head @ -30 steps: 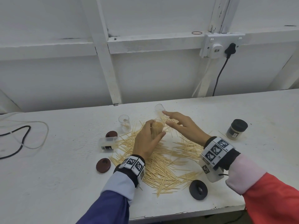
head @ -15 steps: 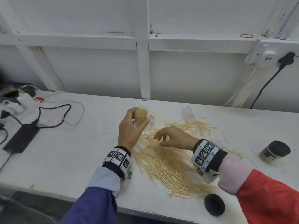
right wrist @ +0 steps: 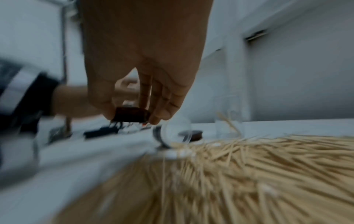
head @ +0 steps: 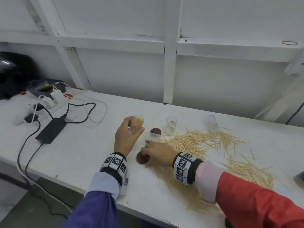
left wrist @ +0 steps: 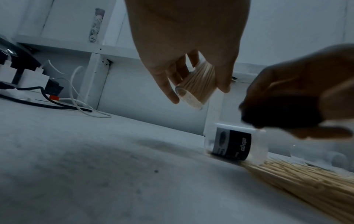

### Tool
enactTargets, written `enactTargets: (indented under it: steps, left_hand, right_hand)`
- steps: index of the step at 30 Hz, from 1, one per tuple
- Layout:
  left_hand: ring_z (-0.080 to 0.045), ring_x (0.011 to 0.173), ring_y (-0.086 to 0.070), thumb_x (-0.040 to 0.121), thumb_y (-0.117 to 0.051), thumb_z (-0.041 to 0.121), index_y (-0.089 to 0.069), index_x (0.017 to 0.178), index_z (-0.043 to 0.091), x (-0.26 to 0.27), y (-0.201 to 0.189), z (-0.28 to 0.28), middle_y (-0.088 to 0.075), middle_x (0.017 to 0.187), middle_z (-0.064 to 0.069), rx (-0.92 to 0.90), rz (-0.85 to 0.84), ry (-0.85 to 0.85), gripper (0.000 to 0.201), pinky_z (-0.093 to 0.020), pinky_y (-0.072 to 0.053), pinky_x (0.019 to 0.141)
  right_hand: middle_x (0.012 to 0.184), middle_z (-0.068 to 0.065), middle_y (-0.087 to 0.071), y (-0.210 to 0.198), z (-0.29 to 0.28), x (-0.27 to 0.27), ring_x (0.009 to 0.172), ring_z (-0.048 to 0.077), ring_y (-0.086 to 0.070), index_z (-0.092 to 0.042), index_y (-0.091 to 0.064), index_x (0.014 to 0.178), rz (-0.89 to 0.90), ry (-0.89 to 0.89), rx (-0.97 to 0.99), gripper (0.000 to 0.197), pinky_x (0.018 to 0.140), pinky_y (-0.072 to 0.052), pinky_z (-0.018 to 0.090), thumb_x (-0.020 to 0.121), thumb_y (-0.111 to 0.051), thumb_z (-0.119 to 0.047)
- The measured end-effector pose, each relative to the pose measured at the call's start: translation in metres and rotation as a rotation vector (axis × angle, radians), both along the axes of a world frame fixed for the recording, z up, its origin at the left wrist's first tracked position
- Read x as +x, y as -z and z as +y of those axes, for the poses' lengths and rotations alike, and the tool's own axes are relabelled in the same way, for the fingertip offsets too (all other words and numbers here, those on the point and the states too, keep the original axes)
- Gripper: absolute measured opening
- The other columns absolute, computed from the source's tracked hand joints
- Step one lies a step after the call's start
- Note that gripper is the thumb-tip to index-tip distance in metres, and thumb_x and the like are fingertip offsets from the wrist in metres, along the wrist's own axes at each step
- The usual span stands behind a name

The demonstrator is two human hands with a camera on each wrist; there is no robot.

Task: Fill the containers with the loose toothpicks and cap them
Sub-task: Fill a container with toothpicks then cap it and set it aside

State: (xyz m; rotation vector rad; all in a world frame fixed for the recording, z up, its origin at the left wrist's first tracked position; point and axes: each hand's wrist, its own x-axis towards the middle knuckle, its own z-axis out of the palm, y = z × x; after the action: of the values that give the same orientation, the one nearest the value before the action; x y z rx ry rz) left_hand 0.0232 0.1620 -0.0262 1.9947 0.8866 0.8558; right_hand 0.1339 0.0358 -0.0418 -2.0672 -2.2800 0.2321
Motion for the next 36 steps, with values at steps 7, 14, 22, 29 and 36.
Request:
enactTargets:
  steps: [7, 14, 22, 29, 36]
  left_hand:
    - [-0.008, 0.102, -0.058, 0.074, -0.082, 0.034, -0.053, 0.11, 0.035, 0.001, 0.008, 0.003, -0.061, 0.106, 0.022, 0.028, 0.039, 0.033, 0.046, -0.032, -0.048, 0.089]
    - [-0.003, 0.107, -0.056, 0.072, -0.081, 0.041, -0.059, 0.117, 0.033, 0.023, 0.002, -0.012, -0.062, 0.113, 0.016, 0.034, -0.013, 0.234, 0.051, -0.03, -0.048, 0.093]
    - [-0.007, 0.091, -0.06, 0.066, -0.081, 0.043, -0.066, 0.115, 0.028, 0.064, -0.004, -0.054, -0.068, 0.096, 0.011, 0.003, -0.028, 0.511, 0.054, -0.038, -0.052, 0.084]
    - [-0.01, 0.094, -0.064, 0.074, -0.083, 0.037, -0.067, 0.116, 0.032, 0.088, -0.009, -0.084, -0.072, 0.099, 0.008, -0.001, 0.035, 0.676, 0.045, -0.031, -0.051, 0.086]
    - [0.003, 0.09, -0.058, 0.078, -0.08, 0.035, -0.06, 0.116, 0.039, 0.106, -0.019, -0.112, -0.067, 0.097, 0.019, 0.022, 0.071, 0.727, 0.042, -0.009, -0.043, 0.074]
  right_hand:
    - [0.099, -0.006, -0.059, -0.021, -0.014, 0.018, 0.078, 0.008, -0.055, -0.018, -0.057, 0.108, 0.507, 0.225, 0.074, 0.037, 0.069, -0.046, 0.023, 0.077, -0.073, -0.03]
    - [0.111, 0.002, -0.062, -0.07, -0.031, 0.064, 0.092, 0.013, -0.066, -0.024, -0.059, 0.128, 0.915, 0.474, 0.315, 0.053, 0.077, -0.055, 0.023, 0.08, -0.076, -0.013]
    - [0.119, -0.001, -0.06, -0.081, -0.069, 0.092, 0.102, 0.011, -0.065, -0.025, -0.059, 0.132, 0.74, 0.471, 0.22, 0.062, 0.085, -0.054, 0.024, 0.076, -0.081, -0.01]
    - [0.123, -0.005, -0.063, -0.086, -0.114, 0.114, 0.107, 0.009, -0.064, -0.023, -0.057, 0.133, 0.76, 0.525, 0.133, 0.061, 0.086, -0.053, 0.02, 0.078, -0.078, -0.006]
    - [0.125, 0.006, -0.06, -0.085, -0.152, 0.127, 0.103, 0.018, -0.067, -0.014, -0.053, 0.136, 1.095, 0.557, 0.173, 0.052, 0.077, -0.057, 0.027, 0.087, -0.068, -0.003]
